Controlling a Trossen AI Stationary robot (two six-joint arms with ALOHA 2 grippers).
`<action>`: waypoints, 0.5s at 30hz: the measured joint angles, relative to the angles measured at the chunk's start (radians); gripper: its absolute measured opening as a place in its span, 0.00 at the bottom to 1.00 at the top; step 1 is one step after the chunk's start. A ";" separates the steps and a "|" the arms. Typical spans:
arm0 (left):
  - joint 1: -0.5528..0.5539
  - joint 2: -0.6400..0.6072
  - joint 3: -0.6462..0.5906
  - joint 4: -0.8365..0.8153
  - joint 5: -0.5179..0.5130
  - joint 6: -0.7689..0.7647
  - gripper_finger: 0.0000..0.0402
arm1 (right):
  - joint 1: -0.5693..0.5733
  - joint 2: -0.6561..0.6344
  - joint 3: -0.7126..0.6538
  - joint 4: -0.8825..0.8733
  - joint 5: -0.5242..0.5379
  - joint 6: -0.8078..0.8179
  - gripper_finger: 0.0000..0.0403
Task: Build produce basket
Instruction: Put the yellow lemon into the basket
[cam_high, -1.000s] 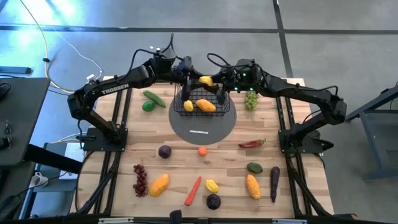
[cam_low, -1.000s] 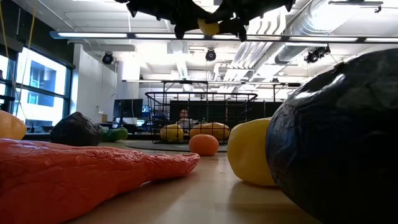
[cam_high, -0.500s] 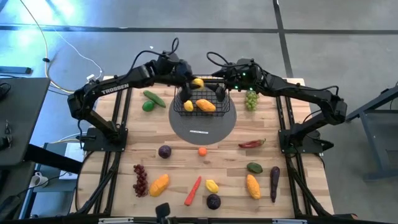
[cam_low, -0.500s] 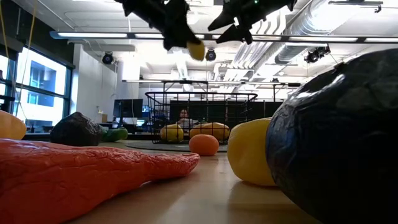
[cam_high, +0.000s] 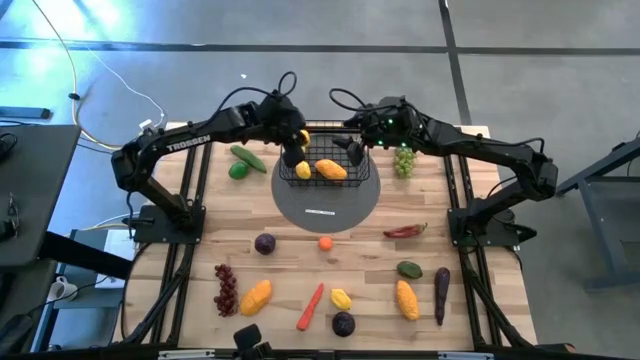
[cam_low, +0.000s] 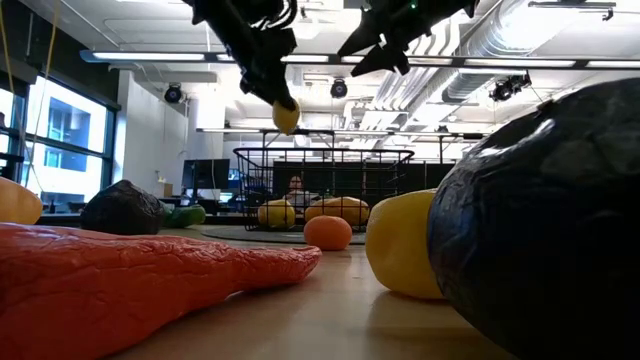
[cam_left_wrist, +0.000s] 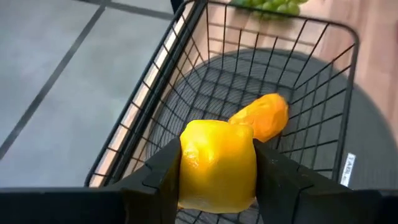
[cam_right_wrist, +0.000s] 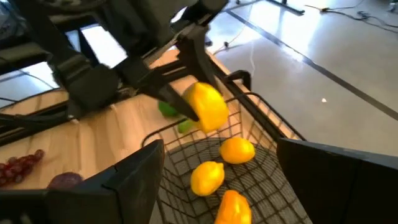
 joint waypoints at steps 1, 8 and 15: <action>-0.001 0.006 0.000 0.002 -0.012 0.000 0.37 | 0.000 0.000 0.000 -0.001 0.009 0.000 0.73; 0.000 0.082 0.000 -0.043 -0.004 -0.001 0.37 | 0.000 0.000 0.000 -0.009 0.036 -0.007 0.73; -0.005 0.149 0.000 -0.043 0.007 0.007 0.37 | 0.000 0.000 0.000 -0.022 0.036 -0.008 0.73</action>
